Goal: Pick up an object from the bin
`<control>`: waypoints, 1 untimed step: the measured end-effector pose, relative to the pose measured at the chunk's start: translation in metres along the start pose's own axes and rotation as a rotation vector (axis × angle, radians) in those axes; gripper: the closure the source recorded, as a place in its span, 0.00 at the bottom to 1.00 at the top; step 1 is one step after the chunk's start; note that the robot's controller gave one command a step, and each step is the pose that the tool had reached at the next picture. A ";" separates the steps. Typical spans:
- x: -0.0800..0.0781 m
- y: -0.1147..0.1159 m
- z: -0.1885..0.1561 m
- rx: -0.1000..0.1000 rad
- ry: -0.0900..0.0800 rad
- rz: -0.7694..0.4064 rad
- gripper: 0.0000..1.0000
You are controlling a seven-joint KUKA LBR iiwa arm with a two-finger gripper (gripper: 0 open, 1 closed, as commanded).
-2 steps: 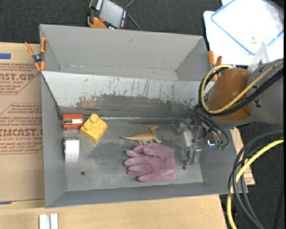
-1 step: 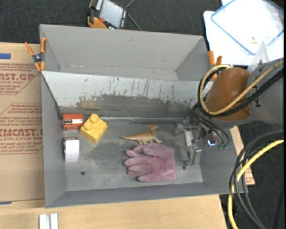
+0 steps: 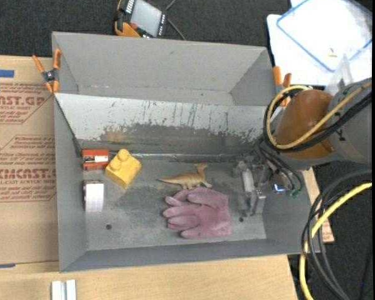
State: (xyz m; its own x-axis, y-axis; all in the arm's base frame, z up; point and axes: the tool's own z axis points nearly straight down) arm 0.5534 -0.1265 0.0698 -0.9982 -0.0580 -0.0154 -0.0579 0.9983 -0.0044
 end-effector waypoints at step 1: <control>-0.008 0.018 0.000 0.000 0.000 -0.089 0.00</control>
Offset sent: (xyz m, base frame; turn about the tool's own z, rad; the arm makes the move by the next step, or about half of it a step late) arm 0.0052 0.0133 0.0042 -0.0597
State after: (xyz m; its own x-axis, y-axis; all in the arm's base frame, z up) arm 0.5600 -0.1080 0.0701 -0.9891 -0.1466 -0.0147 -0.1465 0.9892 -0.0058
